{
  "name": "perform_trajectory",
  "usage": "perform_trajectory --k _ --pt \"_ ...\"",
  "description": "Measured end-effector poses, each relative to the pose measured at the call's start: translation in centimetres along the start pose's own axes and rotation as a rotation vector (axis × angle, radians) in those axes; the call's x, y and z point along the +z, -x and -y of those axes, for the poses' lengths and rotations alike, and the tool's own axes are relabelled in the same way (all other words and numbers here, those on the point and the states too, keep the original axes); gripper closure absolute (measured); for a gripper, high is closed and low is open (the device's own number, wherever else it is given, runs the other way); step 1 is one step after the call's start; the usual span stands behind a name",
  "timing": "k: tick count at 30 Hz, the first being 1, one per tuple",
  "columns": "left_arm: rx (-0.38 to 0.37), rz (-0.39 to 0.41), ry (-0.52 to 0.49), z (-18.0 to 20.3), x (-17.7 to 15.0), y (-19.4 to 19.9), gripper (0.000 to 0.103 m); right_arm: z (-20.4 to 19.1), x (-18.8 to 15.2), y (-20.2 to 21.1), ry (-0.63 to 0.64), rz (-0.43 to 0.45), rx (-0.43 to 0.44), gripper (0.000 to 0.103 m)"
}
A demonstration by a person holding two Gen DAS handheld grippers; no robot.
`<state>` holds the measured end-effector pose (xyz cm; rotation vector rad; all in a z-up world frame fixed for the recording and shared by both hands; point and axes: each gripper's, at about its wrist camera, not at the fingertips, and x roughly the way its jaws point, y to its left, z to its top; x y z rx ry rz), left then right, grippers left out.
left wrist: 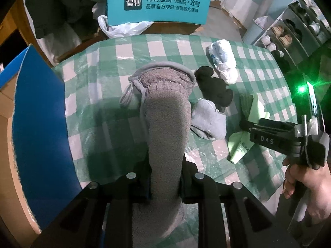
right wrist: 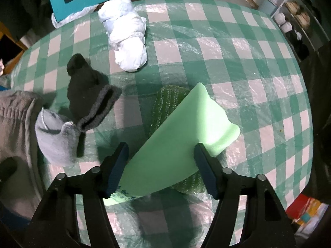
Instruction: Organize soft objects
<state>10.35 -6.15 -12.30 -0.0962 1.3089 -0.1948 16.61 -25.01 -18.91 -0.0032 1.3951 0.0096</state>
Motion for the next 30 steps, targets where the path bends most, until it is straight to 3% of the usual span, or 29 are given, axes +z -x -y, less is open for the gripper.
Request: perform_trajectory --k 1,7,15,23,30 --pt "-0.004 -0.001 -0.001 0.0 0.0 0.0 0.083 -0.1 0.0 -0.1 0.005 -0.001 -0.003 0.055" --pt "-0.010 -0.010 -0.007 -0.1 -0.2 -0.1 0.080 1.0 -1.4 0.9 0.024 0.012 0.004 0.086" --pt "-0.015 -0.015 0.001 -0.1 -0.6 0.0 0.079 2.0 -2.7 3.1 0.018 0.039 0.090 0.095" --pt "-0.013 -0.022 -0.008 0.3 -1.5 0.6 0.079 3.0 -5.6 6.0 0.052 0.063 0.196 0.097" --pt "-0.014 -0.021 -0.018 0.5 -2.2 1.4 0.079 0.8 -7.0 7.4 0.177 0.061 0.292 0.097"
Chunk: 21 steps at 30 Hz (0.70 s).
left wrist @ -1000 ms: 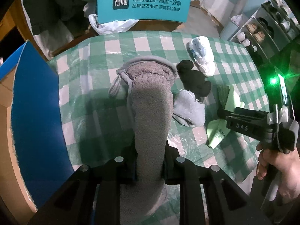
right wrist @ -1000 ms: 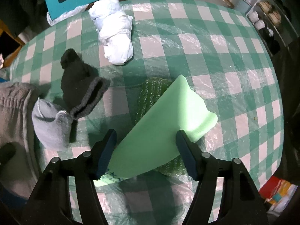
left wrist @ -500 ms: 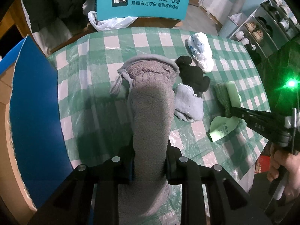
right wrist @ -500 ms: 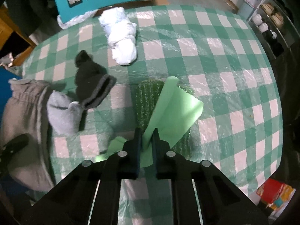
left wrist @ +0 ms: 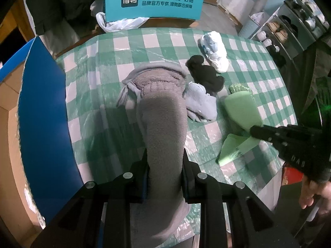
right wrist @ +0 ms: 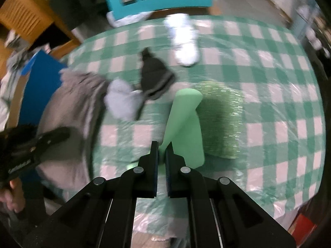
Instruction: Organize soft objects
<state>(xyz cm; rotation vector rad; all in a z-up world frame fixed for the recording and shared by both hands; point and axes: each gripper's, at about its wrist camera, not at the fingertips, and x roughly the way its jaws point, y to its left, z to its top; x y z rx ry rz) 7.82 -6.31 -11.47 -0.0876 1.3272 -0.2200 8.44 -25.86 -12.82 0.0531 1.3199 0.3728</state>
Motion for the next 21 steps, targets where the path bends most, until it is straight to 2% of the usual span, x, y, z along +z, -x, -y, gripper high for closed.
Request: perform_trajectory --k 5,11,12,13,14,15,16,21 --pt "0.003 -0.006 -0.004 -0.2 -0.8 0.3 0.079 -2.7 -0.2 -1.5 0.076 -0.048 0.025 0.097" --pt "0.005 -0.012 -0.005 -0.4 -1.3 0.3 0.077 -3.5 -0.3 -2.8 0.102 -0.104 0.019 0.095" --pt "0.004 -0.012 -0.004 -0.4 -1.3 0.2 0.076 -3.4 -0.3 -3.0 0.100 -0.109 0.011 0.090" --pt "0.004 -0.012 -0.005 -0.4 -1.3 0.2 0.076 -3.4 -0.3 -3.2 0.101 -0.115 0.006 0.076" --pt "0.004 -0.012 -0.005 -0.4 -1.3 0.2 0.076 -3.3 -0.5 -3.1 0.105 -0.120 -0.001 0.067" --pt "0.002 -0.013 -0.006 -0.4 -1.3 0.2 0.076 -3.3 -0.6 -3.0 0.109 -0.117 -0.010 0.051" --pt "0.001 -0.014 -0.007 -0.3 -1.3 0.1 0.076 -3.4 -0.7 -2.9 0.115 -0.111 -0.018 0.048" --pt "-0.001 -0.022 -0.019 0.2 -1.0 -0.3 0.075 -2.8 -1.1 -2.3 0.112 -0.099 -0.019 0.046"
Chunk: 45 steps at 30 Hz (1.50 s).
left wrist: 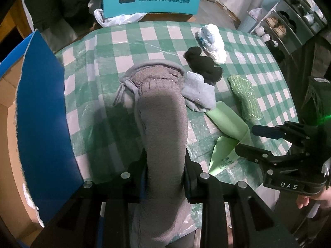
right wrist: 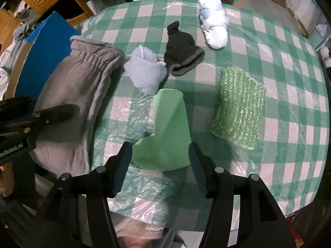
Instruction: Organize soft objects
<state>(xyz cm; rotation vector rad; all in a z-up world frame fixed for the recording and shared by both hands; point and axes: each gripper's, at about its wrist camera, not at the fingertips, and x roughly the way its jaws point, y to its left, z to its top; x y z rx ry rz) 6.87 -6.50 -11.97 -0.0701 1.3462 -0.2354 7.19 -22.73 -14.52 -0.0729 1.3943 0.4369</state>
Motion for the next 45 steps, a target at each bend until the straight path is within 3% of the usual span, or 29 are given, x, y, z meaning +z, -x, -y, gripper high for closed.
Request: perform_trajectory --k 8,13,19,20,22,23,26,28,34,45 --pt "0.012 -0.020 -0.005 0.5 0.0 -1.0 0.068 -0.5 -0.5 -0.9 0.053 -0.020 -0.016 0.046" --pt "0.017 -0.031 -0.007 0.8 0.1 -1.7 0.047 -1.5 -0.2 -2.7 0.096 -0.043 -0.034 0.046" --pt "0.019 -0.069 0.010 0.4 0.1 -3.3 0.044 -2.0 0.1 -3.4 0.130 -0.034 -0.057 0.046" --pt "0.017 -0.073 0.014 0.3 0.1 -3.5 0.044 -2.0 0.1 -3.5 0.130 -0.035 -0.055 0.047" --pt "0.015 -0.080 0.017 0.1 0.0 -3.9 0.044 -2.1 0.0 -3.7 0.130 -0.038 -0.054 0.061" --pt "0.015 -0.084 0.018 0.1 0.0 -4.0 0.044 -2.2 0.0 -4.0 0.129 -0.045 -0.054 0.064" --pt "0.008 -0.082 0.021 0.1 -0.2 -4.0 0.059 -2.2 -0.1 -4.4 0.127 -0.058 -0.062 0.077" --pt "-0.003 -0.079 0.015 0.2 -0.2 -3.7 0.068 -2.0 -0.4 -4.1 0.128 -0.056 -0.062 0.093" --pt "0.033 -0.041 -0.025 0.9 -0.3 -2.4 0.078 -1.9 0.0 -2.9 0.096 -0.020 -0.037 0.096" --pt "0.052 0.048 -0.051 1.4 -0.5 1.1 0.079 -1.3 0.1 1.5 0.056 0.072 -0.010 0.096"
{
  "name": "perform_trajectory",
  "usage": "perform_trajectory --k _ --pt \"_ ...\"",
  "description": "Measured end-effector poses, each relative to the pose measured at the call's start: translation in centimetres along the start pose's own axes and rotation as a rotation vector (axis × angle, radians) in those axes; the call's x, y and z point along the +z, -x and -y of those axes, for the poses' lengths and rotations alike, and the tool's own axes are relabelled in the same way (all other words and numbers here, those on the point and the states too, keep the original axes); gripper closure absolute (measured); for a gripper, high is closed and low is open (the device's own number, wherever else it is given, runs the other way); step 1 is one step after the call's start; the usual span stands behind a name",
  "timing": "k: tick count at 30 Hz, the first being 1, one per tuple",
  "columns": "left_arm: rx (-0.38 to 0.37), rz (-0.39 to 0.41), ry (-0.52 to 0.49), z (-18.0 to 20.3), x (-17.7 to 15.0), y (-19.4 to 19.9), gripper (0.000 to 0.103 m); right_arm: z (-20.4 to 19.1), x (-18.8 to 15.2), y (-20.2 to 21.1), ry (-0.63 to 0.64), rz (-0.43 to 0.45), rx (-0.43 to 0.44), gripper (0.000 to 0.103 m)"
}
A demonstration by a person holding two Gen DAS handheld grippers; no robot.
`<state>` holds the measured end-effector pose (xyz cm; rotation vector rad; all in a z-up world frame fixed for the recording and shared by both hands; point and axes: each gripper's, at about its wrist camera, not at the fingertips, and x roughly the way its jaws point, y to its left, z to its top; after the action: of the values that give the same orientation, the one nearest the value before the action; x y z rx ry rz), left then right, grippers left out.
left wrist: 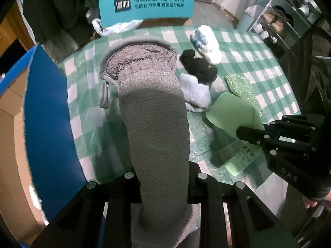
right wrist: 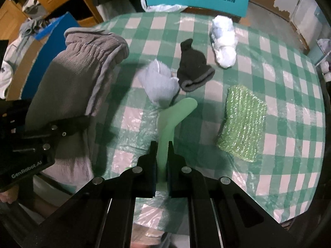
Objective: Organize soft objects
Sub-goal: 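Grasp the light green cloth with the right tool and lift it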
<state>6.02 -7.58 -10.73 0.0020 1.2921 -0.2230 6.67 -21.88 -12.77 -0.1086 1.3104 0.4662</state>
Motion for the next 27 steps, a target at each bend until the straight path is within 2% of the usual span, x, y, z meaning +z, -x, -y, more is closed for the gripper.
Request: perform_trajectory --k 8,27 --pt "0.007 0.048 -0.010 0.5 -0.3 2.2 0.079 1.2 0.4 3.3 -0.024 0.055 0.009 0.096" --pt "0.068 0.172 -0.031 0.1 -0.6 7.8 0.079 -2.0 2.6 7.8 0.001 0.202 0.001 0.096"
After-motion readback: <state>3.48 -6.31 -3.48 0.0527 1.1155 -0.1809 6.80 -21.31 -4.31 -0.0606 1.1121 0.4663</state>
